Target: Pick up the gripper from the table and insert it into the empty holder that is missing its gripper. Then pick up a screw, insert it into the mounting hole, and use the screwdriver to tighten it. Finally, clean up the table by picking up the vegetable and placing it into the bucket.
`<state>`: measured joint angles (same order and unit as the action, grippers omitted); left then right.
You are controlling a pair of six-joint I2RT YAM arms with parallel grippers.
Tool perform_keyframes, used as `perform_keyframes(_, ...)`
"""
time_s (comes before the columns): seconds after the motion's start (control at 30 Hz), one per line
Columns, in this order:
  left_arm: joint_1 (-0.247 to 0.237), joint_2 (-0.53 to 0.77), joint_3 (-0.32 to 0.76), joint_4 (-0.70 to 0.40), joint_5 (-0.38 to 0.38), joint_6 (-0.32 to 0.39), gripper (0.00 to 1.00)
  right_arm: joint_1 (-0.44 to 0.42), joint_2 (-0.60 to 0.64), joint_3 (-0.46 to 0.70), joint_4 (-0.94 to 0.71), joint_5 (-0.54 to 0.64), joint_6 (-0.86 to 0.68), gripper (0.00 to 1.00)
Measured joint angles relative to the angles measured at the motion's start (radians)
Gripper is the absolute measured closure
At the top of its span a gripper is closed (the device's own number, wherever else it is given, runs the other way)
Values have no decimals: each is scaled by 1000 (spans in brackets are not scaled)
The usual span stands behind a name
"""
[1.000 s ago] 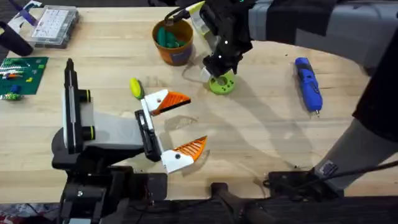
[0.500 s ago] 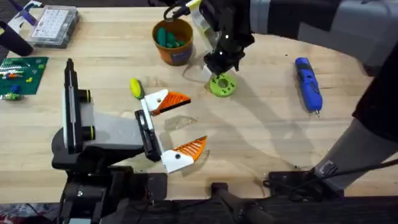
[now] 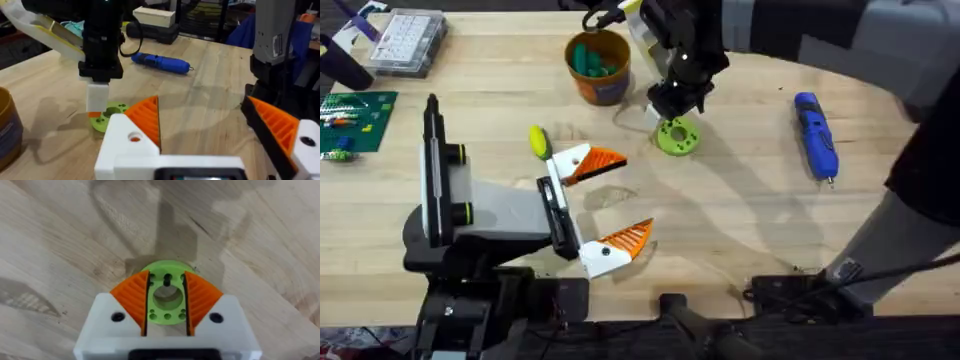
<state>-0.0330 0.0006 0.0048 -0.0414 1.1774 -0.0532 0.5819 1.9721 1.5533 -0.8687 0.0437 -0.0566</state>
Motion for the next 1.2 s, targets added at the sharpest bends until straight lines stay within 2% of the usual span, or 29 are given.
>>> perform_keyframes(0.43, 0, 0, 0, 0, 0, 0, 14, 7, 40, 6, -8, 1, 0, 613)
perform_keyframes(0.47, 0, 0, 0, 0, 0, 0, 14, 7, 39, 6, -7, 1, -1, 639)
perform_keyframes(0.57, 0, 0, 0, 0, 0, 0, 14, 7, 39, 6, -7, 4, 1, 923)
perform_keyframes(0.6, 0, 0, 0, 0, 0, 0, 14, 7, 39, 6, -6, 5, 1, 978)
perform_keyframes(0.63, 0, 0, 0, 0, 0, 0, 15, 7, 39, 6, -5, 5, 1, 990)
perform_keyframes(1.03, 0, 0, 0, 0, 0, 0, 13, 7, 39, 6, -8, 5, 0, 994)
perform_keyframes(1.2, 0, 0, 0, 0, 0, 0, 13, 7, 39, 20, -64, 4, 0, 994)
